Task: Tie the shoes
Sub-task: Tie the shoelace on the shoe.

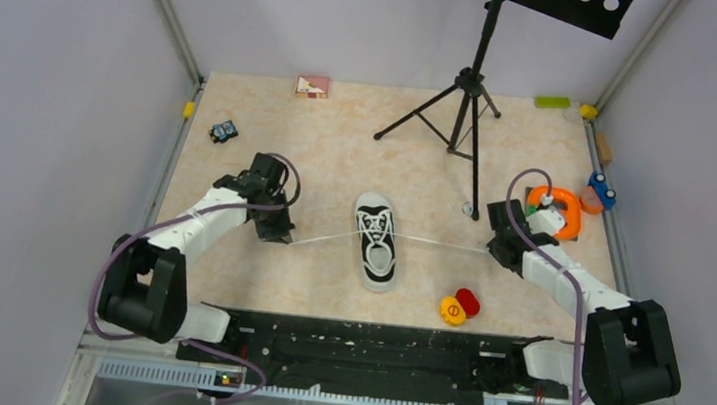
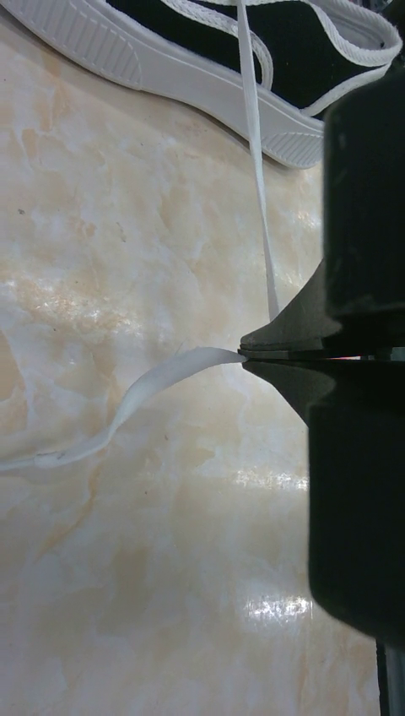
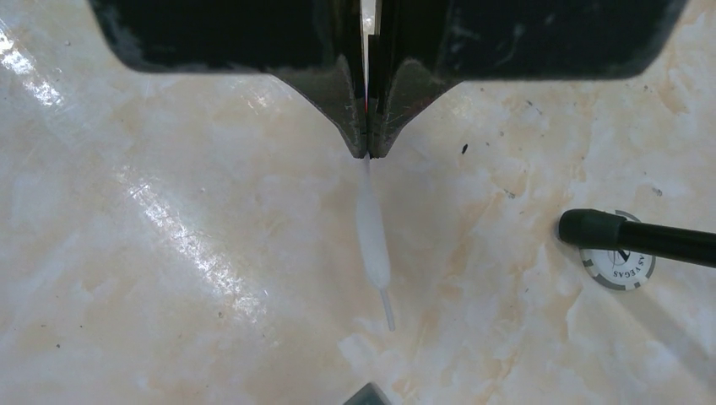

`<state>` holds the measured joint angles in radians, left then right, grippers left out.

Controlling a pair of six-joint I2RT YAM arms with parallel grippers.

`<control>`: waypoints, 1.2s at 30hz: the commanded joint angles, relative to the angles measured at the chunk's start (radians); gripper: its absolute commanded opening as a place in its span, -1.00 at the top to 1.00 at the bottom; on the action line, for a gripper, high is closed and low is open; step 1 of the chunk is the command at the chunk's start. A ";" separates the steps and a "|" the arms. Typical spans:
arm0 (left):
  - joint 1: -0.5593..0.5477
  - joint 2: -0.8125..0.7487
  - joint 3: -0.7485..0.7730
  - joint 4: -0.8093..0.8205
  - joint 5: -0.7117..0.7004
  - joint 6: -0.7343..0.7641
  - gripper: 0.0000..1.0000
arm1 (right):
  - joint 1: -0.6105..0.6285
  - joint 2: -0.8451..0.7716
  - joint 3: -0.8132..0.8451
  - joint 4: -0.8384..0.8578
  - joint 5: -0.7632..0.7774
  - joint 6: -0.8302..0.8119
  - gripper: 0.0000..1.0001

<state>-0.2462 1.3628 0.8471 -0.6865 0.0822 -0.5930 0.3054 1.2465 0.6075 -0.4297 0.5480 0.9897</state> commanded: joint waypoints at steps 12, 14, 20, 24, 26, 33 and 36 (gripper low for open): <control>0.008 -0.120 0.158 -0.110 -0.114 0.021 1.00 | -0.027 -0.110 0.095 -0.052 0.062 -0.033 1.00; 0.008 -0.126 0.168 -0.116 -0.115 0.021 1.00 | -0.027 -0.119 0.102 -0.055 0.065 -0.038 1.00; 0.010 -0.120 0.102 -0.098 -0.124 0.007 1.00 | -0.027 -0.111 0.068 -0.049 0.067 -0.037 1.00; 0.010 -0.077 0.025 -0.053 -0.121 -0.004 1.00 | -0.028 -0.108 0.008 -0.027 0.052 -0.021 1.00; 0.010 -0.052 0.003 -0.036 -0.111 -0.009 1.00 | -0.029 -0.103 -0.012 -0.018 0.047 -0.019 1.00; 0.007 -0.011 -0.027 0.010 -0.027 -0.019 1.00 | -0.028 -0.067 -0.049 0.042 0.005 -0.030 1.00; 0.005 0.003 -0.024 0.016 -0.024 -0.018 1.00 | -0.028 -0.030 -0.046 0.055 -0.009 -0.028 1.00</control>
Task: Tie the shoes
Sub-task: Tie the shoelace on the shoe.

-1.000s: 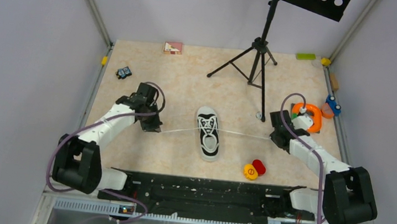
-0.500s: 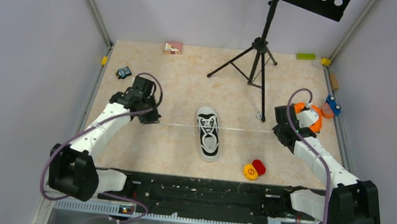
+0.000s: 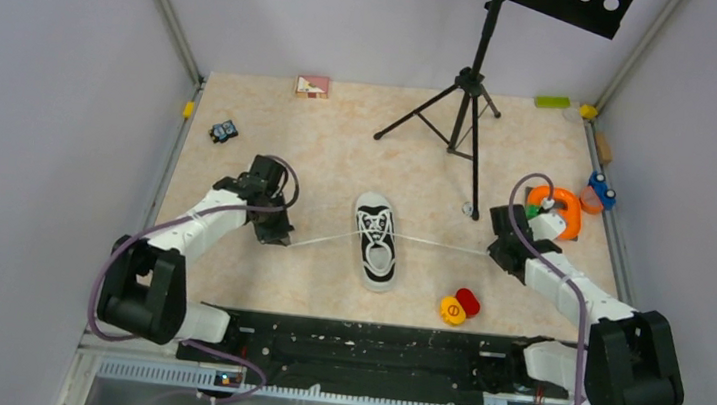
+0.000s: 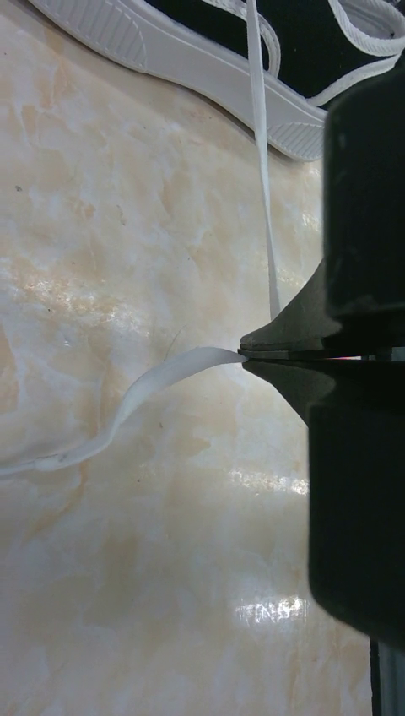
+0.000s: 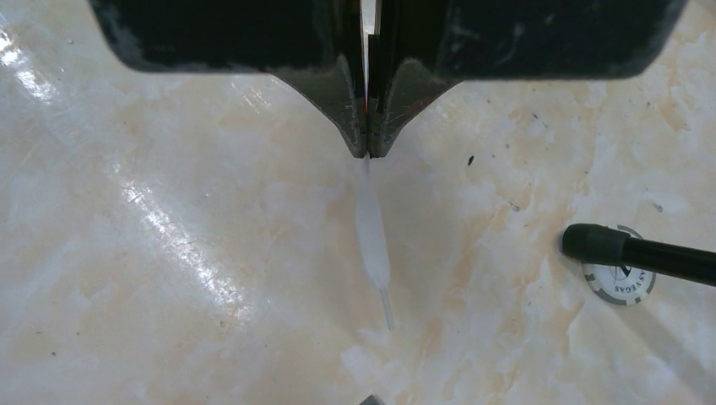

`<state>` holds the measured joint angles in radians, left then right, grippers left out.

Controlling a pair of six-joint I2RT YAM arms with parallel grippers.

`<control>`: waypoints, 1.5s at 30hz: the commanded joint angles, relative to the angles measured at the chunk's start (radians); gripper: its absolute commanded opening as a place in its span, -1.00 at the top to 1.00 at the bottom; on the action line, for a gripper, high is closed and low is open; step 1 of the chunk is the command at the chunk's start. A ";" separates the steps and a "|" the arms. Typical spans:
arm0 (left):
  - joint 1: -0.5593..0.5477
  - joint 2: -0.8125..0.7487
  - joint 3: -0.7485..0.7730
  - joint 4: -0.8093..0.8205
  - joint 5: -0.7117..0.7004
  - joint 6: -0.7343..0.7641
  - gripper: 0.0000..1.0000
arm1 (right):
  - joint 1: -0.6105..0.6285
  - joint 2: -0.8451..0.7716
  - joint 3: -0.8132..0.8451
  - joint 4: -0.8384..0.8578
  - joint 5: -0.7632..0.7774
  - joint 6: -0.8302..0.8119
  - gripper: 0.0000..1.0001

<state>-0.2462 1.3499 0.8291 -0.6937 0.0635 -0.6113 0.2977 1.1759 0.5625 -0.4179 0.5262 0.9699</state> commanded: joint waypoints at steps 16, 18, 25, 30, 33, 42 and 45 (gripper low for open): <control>-0.002 -0.073 0.216 -0.091 0.013 0.099 -0.53 | -0.021 -0.076 0.105 -0.056 -0.016 -0.088 -0.41; -0.037 -0.094 0.251 -0.074 0.040 0.112 -0.54 | -0.021 -0.116 0.127 -0.057 -0.020 -0.119 -0.42; -0.231 0.000 0.338 -0.044 0.047 -0.049 -0.50 | -0.016 -0.148 0.167 0.016 -0.176 -0.195 -0.40; -0.232 0.055 0.224 0.081 0.135 -0.398 -0.47 | 0.007 -0.139 0.164 0.031 -0.190 -0.192 -0.40; -0.219 0.061 0.142 0.168 0.185 -0.559 -0.47 | 0.009 -0.143 0.156 0.026 -0.193 -0.193 -0.39; -0.166 0.094 -0.015 0.479 0.275 -0.781 -0.40 | 0.009 -0.156 0.142 0.012 -0.205 -0.209 -0.39; -0.166 0.110 -0.049 0.552 0.268 -0.836 -0.31 | 0.008 -0.156 0.139 0.017 -0.211 -0.210 -0.39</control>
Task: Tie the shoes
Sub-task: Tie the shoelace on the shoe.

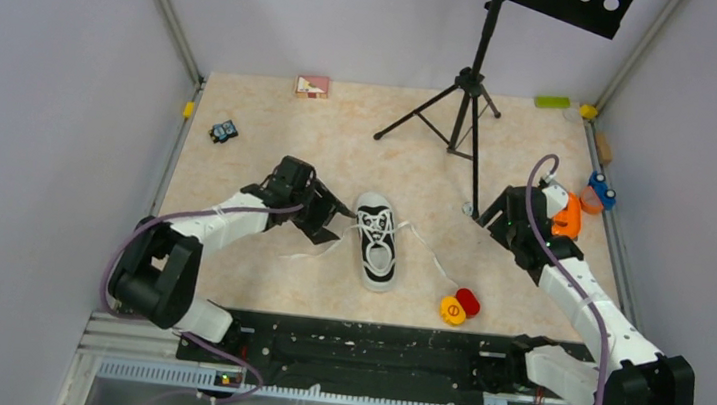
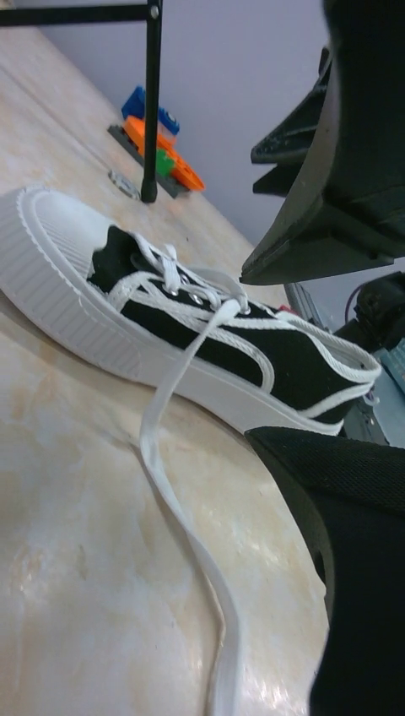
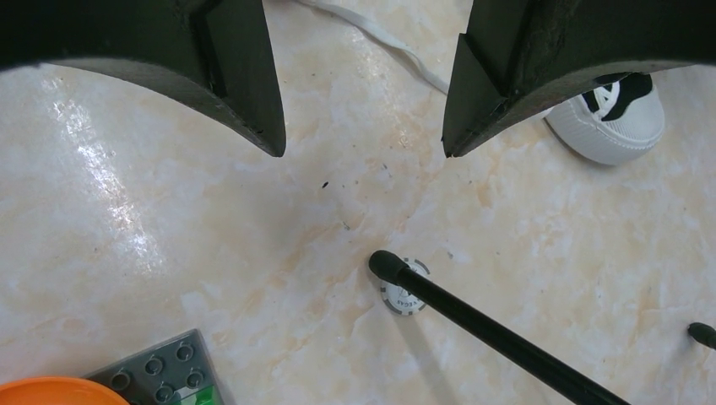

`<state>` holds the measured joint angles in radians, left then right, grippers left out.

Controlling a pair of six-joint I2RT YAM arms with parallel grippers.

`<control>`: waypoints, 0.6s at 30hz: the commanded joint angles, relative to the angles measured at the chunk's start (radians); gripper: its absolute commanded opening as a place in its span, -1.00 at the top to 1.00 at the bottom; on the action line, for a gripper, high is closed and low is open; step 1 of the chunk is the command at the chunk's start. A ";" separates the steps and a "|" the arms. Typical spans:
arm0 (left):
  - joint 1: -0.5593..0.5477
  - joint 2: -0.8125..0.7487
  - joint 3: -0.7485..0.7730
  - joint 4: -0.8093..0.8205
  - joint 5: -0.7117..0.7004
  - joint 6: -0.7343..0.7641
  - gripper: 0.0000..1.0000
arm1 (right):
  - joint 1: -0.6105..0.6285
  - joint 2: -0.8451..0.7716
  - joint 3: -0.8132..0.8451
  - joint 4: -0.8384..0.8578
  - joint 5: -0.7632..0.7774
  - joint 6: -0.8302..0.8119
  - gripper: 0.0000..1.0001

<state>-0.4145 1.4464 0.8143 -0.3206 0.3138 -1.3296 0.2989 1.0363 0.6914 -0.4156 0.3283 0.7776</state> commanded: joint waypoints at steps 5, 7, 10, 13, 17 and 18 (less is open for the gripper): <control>-0.001 0.101 -0.058 0.310 0.096 -0.190 -0.26 | 0.008 -0.015 0.005 0.018 -0.019 -0.016 -0.38; -0.006 0.111 -0.068 0.311 0.100 -0.205 -0.23 | 0.007 -0.018 0.002 0.014 -0.014 -0.011 -0.37; -0.006 0.098 -0.089 0.342 0.075 -0.217 -0.12 | 0.007 -0.030 -0.010 0.018 -0.016 -0.006 -0.37; -0.006 0.103 -0.084 0.341 0.061 -0.214 0.10 | 0.007 -0.040 -0.010 0.016 -0.024 -0.007 -0.37; -0.007 0.126 -0.022 0.300 0.050 -0.140 0.80 | 0.008 -0.054 0.004 0.061 -0.102 -0.079 -0.34; -0.007 0.129 -0.001 0.278 0.051 -0.118 0.99 | 0.009 -0.054 0.011 0.085 -0.143 -0.112 -0.33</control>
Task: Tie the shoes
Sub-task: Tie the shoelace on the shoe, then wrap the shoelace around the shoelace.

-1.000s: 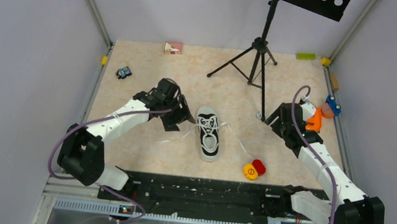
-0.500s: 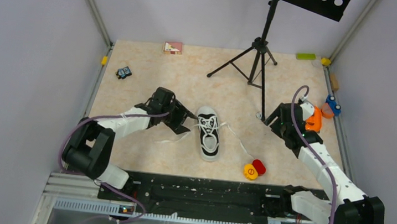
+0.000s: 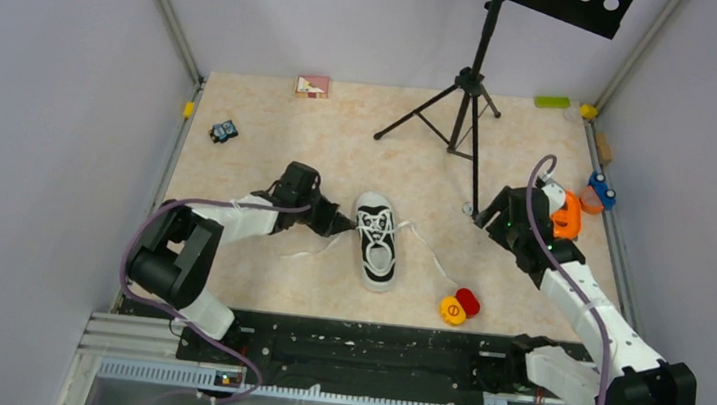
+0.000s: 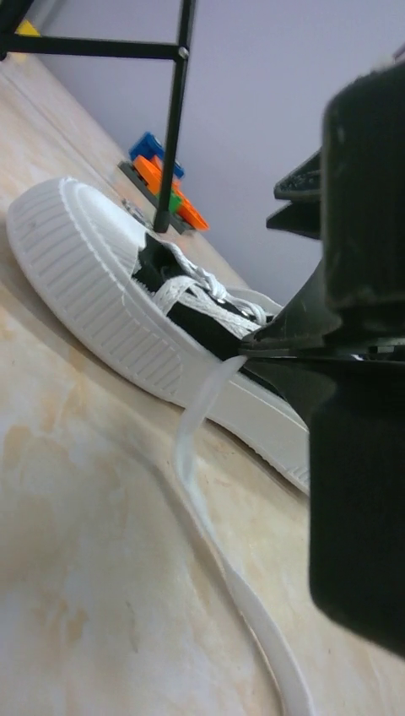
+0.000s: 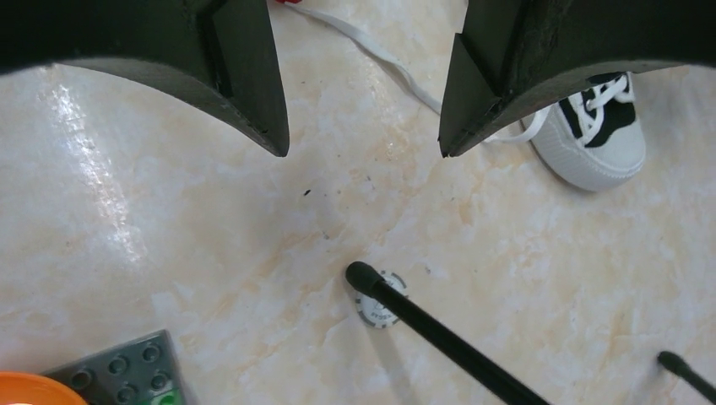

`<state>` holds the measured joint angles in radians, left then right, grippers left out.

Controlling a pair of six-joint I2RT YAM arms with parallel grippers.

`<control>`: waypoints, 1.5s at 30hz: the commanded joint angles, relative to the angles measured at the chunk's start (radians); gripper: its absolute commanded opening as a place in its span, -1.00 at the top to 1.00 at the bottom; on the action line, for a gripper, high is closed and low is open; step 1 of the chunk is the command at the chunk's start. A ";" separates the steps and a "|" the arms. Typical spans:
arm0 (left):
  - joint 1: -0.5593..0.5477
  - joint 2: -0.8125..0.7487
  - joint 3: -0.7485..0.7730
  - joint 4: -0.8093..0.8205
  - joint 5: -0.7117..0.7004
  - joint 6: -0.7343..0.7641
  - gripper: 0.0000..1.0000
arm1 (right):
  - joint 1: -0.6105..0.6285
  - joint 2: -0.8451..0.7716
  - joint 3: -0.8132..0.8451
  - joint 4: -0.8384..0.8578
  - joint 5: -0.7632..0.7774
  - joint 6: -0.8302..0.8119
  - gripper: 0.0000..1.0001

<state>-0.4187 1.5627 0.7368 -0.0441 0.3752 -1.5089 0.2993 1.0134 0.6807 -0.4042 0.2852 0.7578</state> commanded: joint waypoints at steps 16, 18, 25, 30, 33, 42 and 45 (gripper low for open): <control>-0.004 0.049 0.324 -0.160 0.146 0.269 1.00 | 0.348 0.326 0.220 0.455 -0.556 -0.509 0.01; -0.006 0.053 0.332 -0.167 0.152 0.279 1.00 | 0.358 0.358 0.223 0.497 -0.587 -0.499 0.01; -0.003 0.044 0.351 -0.217 0.135 0.310 1.00 | 0.399 0.471 0.259 0.532 -0.556 -0.518 0.03; 0.073 -0.003 0.319 -0.327 0.074 0.367 0.94 | 0.408 0.534 0.309 0.504 -0.532 -0.527 0.04; 0.132 -0.047 0.308 -0.384 0.050 0.418 0.72 | 0.421 0.574 0.348 0.484 -0.510 -0.548 0.02; 0.183 -0.119 0.352 -0.558 -0.040 0.593 -0.14 | 0.430 0.716 0.443 0.474 -0.480 -0.550 0.00; 0.187 -0.130 0.346 -0.560 -0.029 0.614 -0.18 | 0.435 0.743 0.470 0.458 -0.471 -0.567 0.00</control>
<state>-0.2413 1.4696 1.0565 -0.5495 0.3645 -0.9756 0.7147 1.7271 1.0775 0.0505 -0.2070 0.2264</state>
